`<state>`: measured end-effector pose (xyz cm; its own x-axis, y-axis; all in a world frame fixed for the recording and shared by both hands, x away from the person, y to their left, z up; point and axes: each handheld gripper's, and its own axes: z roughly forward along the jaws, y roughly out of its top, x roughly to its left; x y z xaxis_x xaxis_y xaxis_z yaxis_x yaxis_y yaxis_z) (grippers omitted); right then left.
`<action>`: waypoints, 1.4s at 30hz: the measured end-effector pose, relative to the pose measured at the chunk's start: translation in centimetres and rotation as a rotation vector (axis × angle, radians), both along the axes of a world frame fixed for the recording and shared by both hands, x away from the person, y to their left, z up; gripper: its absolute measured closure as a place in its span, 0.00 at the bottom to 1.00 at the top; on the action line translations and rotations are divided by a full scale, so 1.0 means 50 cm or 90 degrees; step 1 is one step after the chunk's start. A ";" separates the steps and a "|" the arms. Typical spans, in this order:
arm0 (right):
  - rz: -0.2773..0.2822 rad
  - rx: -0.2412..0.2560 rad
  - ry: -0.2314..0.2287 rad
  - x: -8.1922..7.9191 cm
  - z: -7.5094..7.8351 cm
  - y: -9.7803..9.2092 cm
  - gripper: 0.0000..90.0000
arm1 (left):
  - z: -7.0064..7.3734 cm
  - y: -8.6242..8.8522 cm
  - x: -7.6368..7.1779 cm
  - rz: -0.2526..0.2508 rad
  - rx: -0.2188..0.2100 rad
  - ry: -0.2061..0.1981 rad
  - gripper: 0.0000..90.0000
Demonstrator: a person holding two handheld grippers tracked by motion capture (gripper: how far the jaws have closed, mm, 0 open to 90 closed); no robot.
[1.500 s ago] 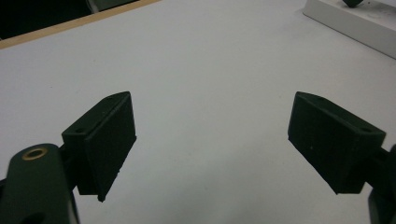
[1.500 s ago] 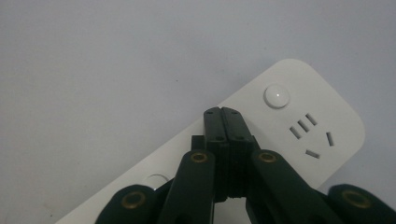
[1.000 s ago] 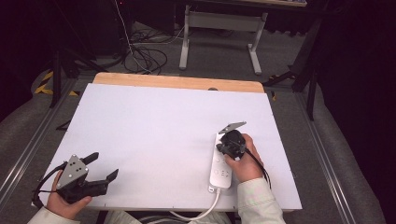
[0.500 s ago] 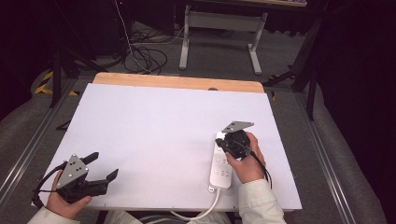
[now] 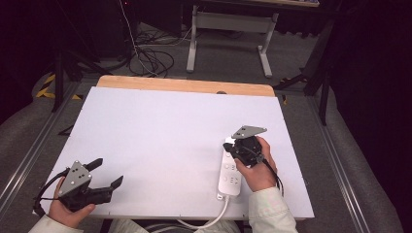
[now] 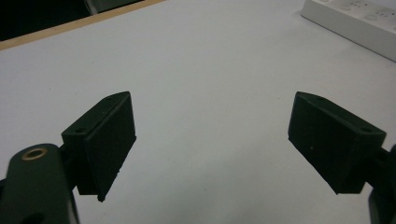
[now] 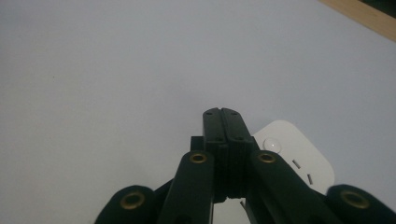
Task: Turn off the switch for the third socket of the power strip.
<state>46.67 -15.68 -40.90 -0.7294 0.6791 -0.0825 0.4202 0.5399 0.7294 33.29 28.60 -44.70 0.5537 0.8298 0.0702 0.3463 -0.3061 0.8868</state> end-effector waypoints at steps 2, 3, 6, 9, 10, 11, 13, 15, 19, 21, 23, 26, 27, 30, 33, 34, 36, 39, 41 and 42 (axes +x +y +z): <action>0.004 0.014 -0.014 -0.003 0.004 -0.001 0.91 | -0.001 0.000 0.000 0.001 -0.002 0.002 0.17; 0.007 0.019 -0.018 -0.004 0.006 -0.002 0.86 | 0.000 0.000 0.001 0.001 0.000 0.000 0.17; 0.013 0.027 -0.024 -0.007 0.008 -0.001 0.76 | 0.000 0.001 0.000 0.002 -0.002 0.001 0.17; 0.021 0.038 -0.050 -0.014 0.015 -0.003 0.61 | 0.000 0.001 0.000 0.003 -0.002 0.001 0.17; 0.022 0.040 -0.053 -0.016 0.018 -0.004 0.57 | 0.001 0.002 0.000 0.003 0.001 -0.001 0.17; 0.021 0.043 -0.056 -0.018 0.021 -0.006 0.55 | 0.001 0.002 0.000 0.003 0.001 -0.001 0.17; 0.020 0.052 -0.068 -0.024 0.027 -0.009 0.50 | 0.001 0.002 0.000 0.003 0.001 -0.002 0.17; 0.020 0.060 -0.079 -0.029 0.034 -0.013 0.44 | 0.001 0.002 0.000 0.005 -0.003 -0.004 0.17; 0.020 0.079 -0.101 -0.042 0.044 -0.024 0.37 | 0.001 0.003 -0.001 0.004 -0.004 -0.004 0.17; 0.019 0.081 -0.106 -0.045 0.046 -0.027 0.35 | 0.002 0.003 -0.002 0.003 -0.008 -0.004 0.17; 0.029 0.100 -0.112 -0.057 0.051 -0.035 0.33 | 0.003 0.005 -0.002 0.003 -0.006 -0.006 0.17; 0.038 0.112 -0.116 -0.067 0.055 -0.041 0.30 | 0.003 0.005 -0.003 0.005 -0.008 -0.009 0.17; 0.041 0.119 -0.117 -0.071 0.055 -0.043 0.30 | 0.004 0.006 -0.003 0.006 -0.006 -0.010 0.17; 0.046 0.136 -0.117 -0.081 0.057 -0.051 0.29 | 0.004 0.007 -0.004 0.008 -0.016 -0.007 0.17; 0.048 0.142 -0.117 -0.086 0.056 -0.058 0.28 | 0.005 0.010 -0.003 0.008 -0.017 -0.010 0.17; 0.049 0.146 -0.116 -0.091 0.054 -0.066 0.28 | 0.005 0.011 -0.004 0.007 -0.021 -0.009 0.17; 0.051 0.149 -0.116 -0.094 0.050 -0.072 0.27 | 0.006 0.012 -0.004 0.006 -0.022 -0.010 0.17; 0.046 0.157 -0.108 -0.097 0.040 -0.085 0.26 | 0.007 0.013 -0.005 0.007 -0.028 -0.009 0.17; 0.041 0.164 -0.104 -0.100 0.035 -0.093 0.26 | 0.008 0.014 -0.005 0.006 -0.031 -0.009 0.17; 0.039 0.167 -0.103 -0.102 0.032 -0.098 0.26 | 0.008 0.014 -0.005 0.006 -0.036 -0.009 0.17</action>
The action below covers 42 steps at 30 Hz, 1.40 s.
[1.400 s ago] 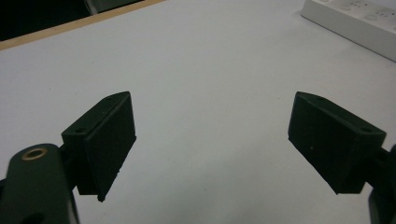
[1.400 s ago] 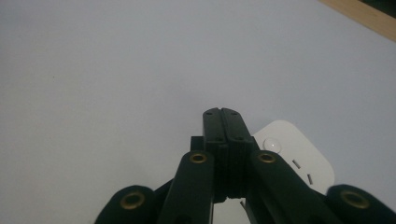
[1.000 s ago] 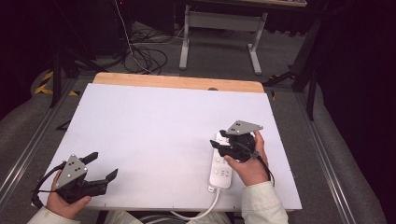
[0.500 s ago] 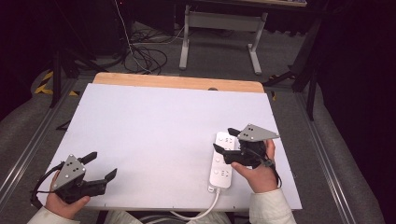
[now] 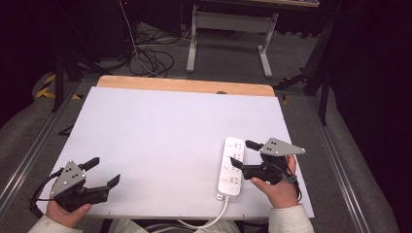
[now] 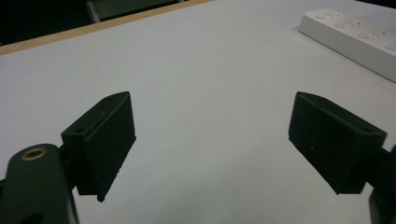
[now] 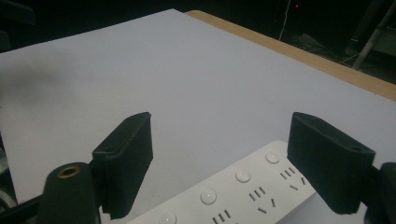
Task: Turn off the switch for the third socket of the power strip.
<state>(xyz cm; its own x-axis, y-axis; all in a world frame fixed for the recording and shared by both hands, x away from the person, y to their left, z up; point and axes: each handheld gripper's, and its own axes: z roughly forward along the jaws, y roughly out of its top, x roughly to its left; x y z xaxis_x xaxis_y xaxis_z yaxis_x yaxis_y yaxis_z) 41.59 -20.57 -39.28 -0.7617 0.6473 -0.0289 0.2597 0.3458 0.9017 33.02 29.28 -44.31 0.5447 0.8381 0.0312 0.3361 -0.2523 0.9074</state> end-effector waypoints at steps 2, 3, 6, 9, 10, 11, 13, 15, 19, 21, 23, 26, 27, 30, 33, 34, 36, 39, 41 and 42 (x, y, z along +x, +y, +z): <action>0.000 0.009 0.003 -0.003 -0.005 -0.009 0.26 | 0.000 0.001 0.000 -0.002 0.000 0.000 0.17; 0.000 0.011 0.003 -0.005 -0.007 -0.013 0.26 | 0.001 0.002 -0.001 -0.002 0.004 -0.004 0.17; -0.002 0.014 0.003 -0.010 -0.017 -0.026 0.26 | 0.001 0.001 -0.001 -0.003 0.002 -0.005 0.16; -0.009 0.002 0.007 -0.012 -0.029 -0.037 0.26 | 0.001 0.002 -0.002 -0.006 0.005 -0.011 0.16; -0.009 0.009 0.010 -0.013 -0.033 -0.040 0.26 | 0.001 0.002 -0.002 -0.006 0.007 -0.011 0.16; -0.008 0.012 0.009 -0.013 -0.037 -0.043 0.26 | 0.001 0.002 -0.002 -0.006 0.010 -0.012 0.16; -0.007 0.019 0.012 -0.015 -0.045 -0.048 0.26 | 0.000 0.002 -0.002 -0.005 0.007 -0.010 0.16; -0.005 0.021 0.012 -0.016 -0.049 -0.051 0.26 | 0.000 0.002 -0.002 -0.004 0.007 -0.010 0.16; 0.000 0.026 0.021 -0.020 -0.071 -0.064 0.25 | 0.000 0.005 -0.001 -0.006 0.004 -0.009 0.16; -0.001 0.027 0.023 -0.020 -0.076 -0.068 0.25 | -0.001 0.005 -0.001 -0.005 0.000 -0.006 0.16; -0.001 0.017 0.038 -0.020 -0.093 -0.078 0.22 | -0.001 0.005 0.000 0.001 0.002 -0.006 0.16; -0.007 0.019 0.050 -0.018 -0.110 -0.088 0.21 | -0.002 0.005 0.001 -0.001 0.005 -0.002 0.16; -0.007 0.020 0.054 -0.018 -0.114 -0.090 0.21 | -0.002 0.005 0.001 0.000 0.003 -0.001 0.16; -0.006 0.018 0.057 -0.018 -0.126 -0.094 0.21 | -0.002 0.006 0.002 0.000 0.008 -0.003 0.16; 0.000 0.012 0.057 -0.019 -0.139 -0.098 0.21 | -0.003 0.006 0.002 -0.001 0.011 -0.007 0.16; 0.002 0.012 0.057 -0.018 -0.144 -0.099 0.21 | -0.004 0.006 0.001 -0.003 0.009 -0.007 0.16; 0.004 0.010 0.055 -0.020 -0.152 -0.101 0.21 | -0.005 0.006 0.002 -0.001 0.010 -0.004 0.16; 0.003 0.006 0.059 -0.023 -0.162 -0.104 0.21 | -0.008 0.008 0.001 0.000 0.008 0.001 0.15; 0.002 0.010 0.063 -0.025 -0.170 -0.104 0.21 | -0.011 0.011 0.002 0.007 0.016 0.001 0.15; 0.003 0.009 0.069 -0.026 -0.174 -0.103 0.21 | -0.012 0.010 0.003 0.008 0.020 0.002 0.15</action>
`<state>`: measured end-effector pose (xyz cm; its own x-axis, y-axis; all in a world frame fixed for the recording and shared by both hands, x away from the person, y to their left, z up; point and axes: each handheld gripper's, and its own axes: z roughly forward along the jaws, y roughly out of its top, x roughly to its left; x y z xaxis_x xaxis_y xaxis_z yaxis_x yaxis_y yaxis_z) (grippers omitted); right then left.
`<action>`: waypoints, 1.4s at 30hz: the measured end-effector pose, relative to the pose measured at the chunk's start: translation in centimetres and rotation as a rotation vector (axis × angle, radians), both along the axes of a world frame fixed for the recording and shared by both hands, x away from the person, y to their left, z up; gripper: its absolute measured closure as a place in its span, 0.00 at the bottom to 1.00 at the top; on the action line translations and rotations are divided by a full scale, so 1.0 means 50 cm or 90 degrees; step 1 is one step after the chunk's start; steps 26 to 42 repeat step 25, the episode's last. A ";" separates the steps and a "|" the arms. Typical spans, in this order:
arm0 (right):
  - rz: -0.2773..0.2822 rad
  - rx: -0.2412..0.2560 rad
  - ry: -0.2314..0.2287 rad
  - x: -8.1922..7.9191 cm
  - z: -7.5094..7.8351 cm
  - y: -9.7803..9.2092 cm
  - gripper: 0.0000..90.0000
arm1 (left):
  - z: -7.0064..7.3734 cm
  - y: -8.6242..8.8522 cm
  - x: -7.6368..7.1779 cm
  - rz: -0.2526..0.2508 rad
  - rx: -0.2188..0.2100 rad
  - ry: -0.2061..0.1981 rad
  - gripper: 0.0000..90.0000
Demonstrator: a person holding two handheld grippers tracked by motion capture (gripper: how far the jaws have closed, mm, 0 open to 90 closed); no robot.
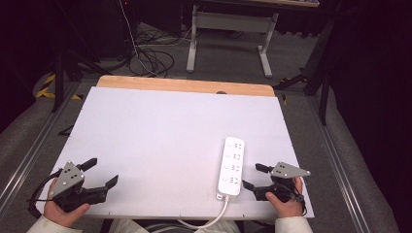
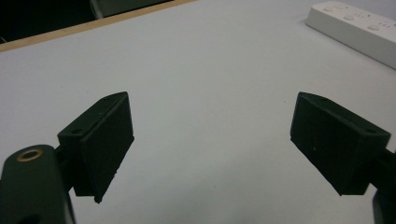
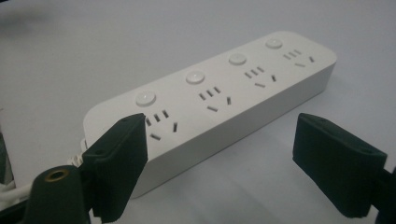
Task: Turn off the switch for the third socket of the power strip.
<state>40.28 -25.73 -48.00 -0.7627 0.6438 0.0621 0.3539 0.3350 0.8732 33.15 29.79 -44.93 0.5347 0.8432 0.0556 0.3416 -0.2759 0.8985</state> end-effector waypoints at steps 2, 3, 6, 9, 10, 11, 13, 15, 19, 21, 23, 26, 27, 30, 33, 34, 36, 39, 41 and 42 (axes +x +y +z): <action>0.005 -0.010 0.010 0.000 -0.006 0.003 0.21 | -0.001 -0.001 0.000 0.000 -0.001 0.000 0.15; 0.005 -0.010 0.009 0.000 -0.006 0.004 0.21 | -0.001 -0.001 0.001 0.000 0.003 -0.003 0.15; -0.005 -0.008 -0.008 -0.001 0.004 0.005 0.21 | -0.001 -0.003 0.003 -0.003 -0.002 -0.004 0.16; -0.014 0.001 -0.020 -0.002 0.011 0.004 0.21 | -0.002 -0.001 0.006 -0.002 -0.009 0.001 0.16; -0.017 0.003 -0.021 -0.003 0.012 0.003 0.21 | -0.002 0.000 0.006 0.000 -0.009 0.001 0.16; -0.022 0.002 -0.022 -0.003 0.013 0.002 0.21 | -0.002 0.002 0.007 0.000 -0.009 0.003 0.16; -0.029 0.007 -0.025 -0.003 0.015 0.000 0.21 | -0.002 0.003 0.008 0.000 -0.007 0.003 0.16; -0.035 0.007 -0.027 -0.003 0.016 -0.001 0.21 | -0.003 0.003 0.008 0.003 -0.003 -0.001 0.16; -0.046 0.008 -0.025 -0.003 0.017 -0.001 0.20 | -0.006 0.002 0.007 0.007 0.000 -0.009 0.17; -0.054 0.012 -0.020 -0.003 0.017 -0.002 0.20 | -0.006 0.002 0.008 0.006 0.003 -0.007 0.17; -0.055 0.016 -0.019 -0.002 0.017 -0.003 0.20 | -0.006 0.003 0.009 0.006 0.007 -0.007 0.17; -0.058 0.016 -0.017 -0.002 0.018 -0.003 0.20 | -0.006 0.004 0.009 0.006 0.001 -0.003 0.16; -0.058 0.016 -0.017 -0.002 0.018 -0.003 0.20 | -0.006 0.004 0.009 0.006 0.001 -0.003 0.16; -0.058 0.016 -0.017 -0.002 0.018 -0.003 0.20 | -0.006 0.004 0.009 0.006 0.001 -0.003 0.16; -0.058 0.016 -0.017 -0.002 0.018 -0.003 0.20 | -0.006 0.004 0.009 0.006 0.001 -0.003 0.16; -0.058 0.016 -0.017 -0.002 0.018 -0.003 0.20 | -0.006 0.004 0.009 0.006 0.001 -0.003 0.16; -0.058 0.016 -0.017 -0.002 0.018 -0.003 0.20 | -0.006 0.004 0.009 0.006 0.001 -0.003 0.16; -0.058 0.016 -0.017 -0.002 0.018 -0.003 0.20 | -0.006 0.004 0.009 0.006 0.001 -0.003 0.16; -0.058 0.016 -0.017 -0.002 0.018 -0.003 0.20 | -0.006 0.004 0.009 0.006 0.001 -0.003 0.16; -0.058 0.016 -0.017 -0.002 0.018 -0.003 0.20 | -0.006 0.004 0.009 0.006 0.001 -0.003 0.16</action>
